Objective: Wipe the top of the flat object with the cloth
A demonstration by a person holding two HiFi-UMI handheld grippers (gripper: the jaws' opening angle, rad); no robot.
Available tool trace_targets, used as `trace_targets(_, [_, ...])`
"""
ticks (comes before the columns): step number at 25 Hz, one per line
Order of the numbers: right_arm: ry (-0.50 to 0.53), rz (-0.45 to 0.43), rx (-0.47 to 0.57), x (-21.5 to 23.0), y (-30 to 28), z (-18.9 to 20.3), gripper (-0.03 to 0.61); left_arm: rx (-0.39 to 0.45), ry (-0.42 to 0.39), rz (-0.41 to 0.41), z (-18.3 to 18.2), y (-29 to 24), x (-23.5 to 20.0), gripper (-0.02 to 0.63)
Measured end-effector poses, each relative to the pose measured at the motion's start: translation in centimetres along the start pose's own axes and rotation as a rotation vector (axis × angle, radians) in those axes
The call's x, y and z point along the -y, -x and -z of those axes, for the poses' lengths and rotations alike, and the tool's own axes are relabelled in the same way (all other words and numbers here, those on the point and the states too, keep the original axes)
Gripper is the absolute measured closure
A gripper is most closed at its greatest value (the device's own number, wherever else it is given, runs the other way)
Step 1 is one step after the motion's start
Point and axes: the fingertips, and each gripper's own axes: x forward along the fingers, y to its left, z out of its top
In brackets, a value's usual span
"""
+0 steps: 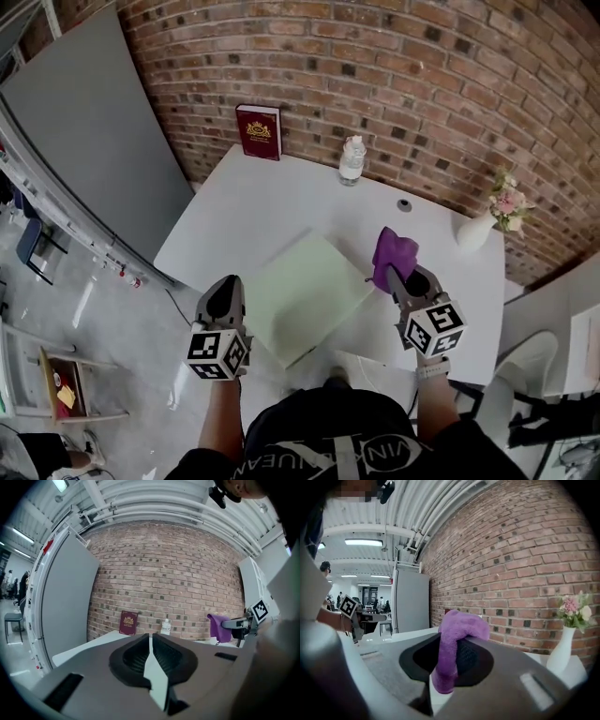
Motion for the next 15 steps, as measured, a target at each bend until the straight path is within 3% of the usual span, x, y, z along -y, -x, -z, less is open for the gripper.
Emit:
trace_targets(7, [0.023,0.016,0.031,-3.0,2.5,-1.1,0.517,0.031,-0.037,0.077,-1.8,1.1,1.7,0.589])
trace_targets(15, [0.026,0.033,0.036,-6.3,4.6,-0.2,0.517,0.007,-0.046,0.145,-0.5,2.7,2.5,0.589])
